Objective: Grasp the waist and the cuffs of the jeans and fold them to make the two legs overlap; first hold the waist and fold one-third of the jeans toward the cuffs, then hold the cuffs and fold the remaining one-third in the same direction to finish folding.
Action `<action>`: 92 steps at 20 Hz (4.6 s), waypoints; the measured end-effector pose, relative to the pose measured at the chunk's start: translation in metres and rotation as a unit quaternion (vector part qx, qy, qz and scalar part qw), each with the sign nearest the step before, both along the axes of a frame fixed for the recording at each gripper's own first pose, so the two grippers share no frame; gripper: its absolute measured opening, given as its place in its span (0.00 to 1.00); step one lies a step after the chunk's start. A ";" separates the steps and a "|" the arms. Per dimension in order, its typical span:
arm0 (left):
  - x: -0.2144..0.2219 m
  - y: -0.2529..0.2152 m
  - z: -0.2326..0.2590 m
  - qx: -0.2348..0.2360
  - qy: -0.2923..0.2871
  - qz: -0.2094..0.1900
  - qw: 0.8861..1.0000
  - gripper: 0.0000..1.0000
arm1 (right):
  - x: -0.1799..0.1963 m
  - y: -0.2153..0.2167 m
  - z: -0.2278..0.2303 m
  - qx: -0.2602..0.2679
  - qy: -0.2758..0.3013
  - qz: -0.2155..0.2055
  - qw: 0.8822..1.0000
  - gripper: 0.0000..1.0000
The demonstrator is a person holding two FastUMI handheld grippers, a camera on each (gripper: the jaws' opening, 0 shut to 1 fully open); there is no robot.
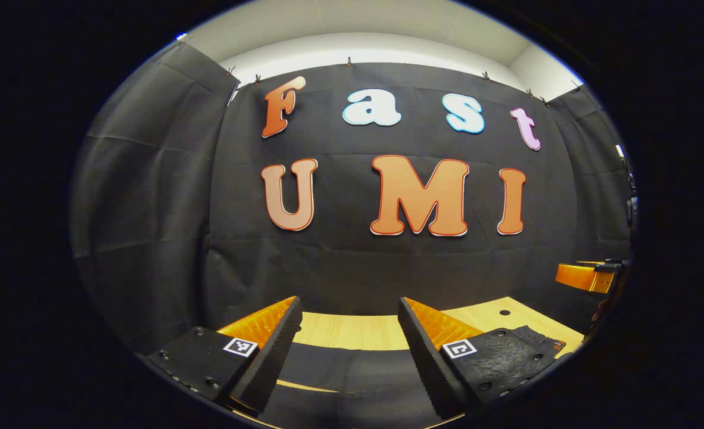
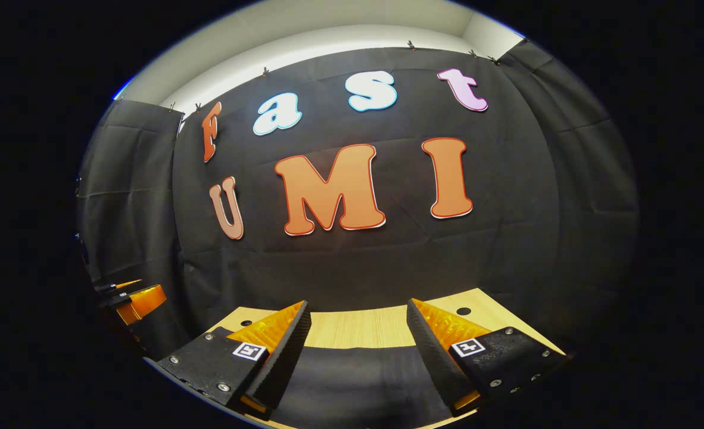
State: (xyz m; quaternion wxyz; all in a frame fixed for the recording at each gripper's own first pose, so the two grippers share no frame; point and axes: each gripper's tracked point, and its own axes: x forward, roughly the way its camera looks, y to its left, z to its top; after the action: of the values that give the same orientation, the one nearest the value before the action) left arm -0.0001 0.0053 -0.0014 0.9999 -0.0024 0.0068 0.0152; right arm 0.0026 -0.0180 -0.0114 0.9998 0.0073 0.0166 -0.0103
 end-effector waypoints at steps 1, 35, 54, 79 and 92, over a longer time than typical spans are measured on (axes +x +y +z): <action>-0.001 0.000 -0.001 0.001 0.002 0.002 1.000 0.97 | -0.001 0.000 -0.001 -0.003 0.000 0.001 1.000 0.98; -0.049 0.154 -0.288 -0.250 0.472 0.121 0.837 0.98 | -0.043 -0.052 -0.182 0.225 0.280 -0.151 0.921 0.97; -0.108 0.212 -0.381 -0.383 0.581 0.294 0.655 0.98 | -0.084 -0.205 -0.326 0.350 0.431 -0.319 0.768 0.98; -0.117 0.253 -0.402 -0.367 0.587 0.376 0.616 0.98 | -0.098 -0.240 -0.350 0.304 0.539 -0.387 0.684 0.95; -0.083 0.238 -0.401 -0.296 0.598 0.326 0.669 0.22 | -0.091 -0.239 -0.351 0.378 0.511 -0.340 0.693 0.34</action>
State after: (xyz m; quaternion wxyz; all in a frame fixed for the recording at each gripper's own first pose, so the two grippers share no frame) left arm -0.0831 0.2437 -0.4024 0.6594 -0.2910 0.6065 0.3355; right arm -0.0885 -0.2568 -0.3623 0.6783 0.3832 0.5241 -0.3441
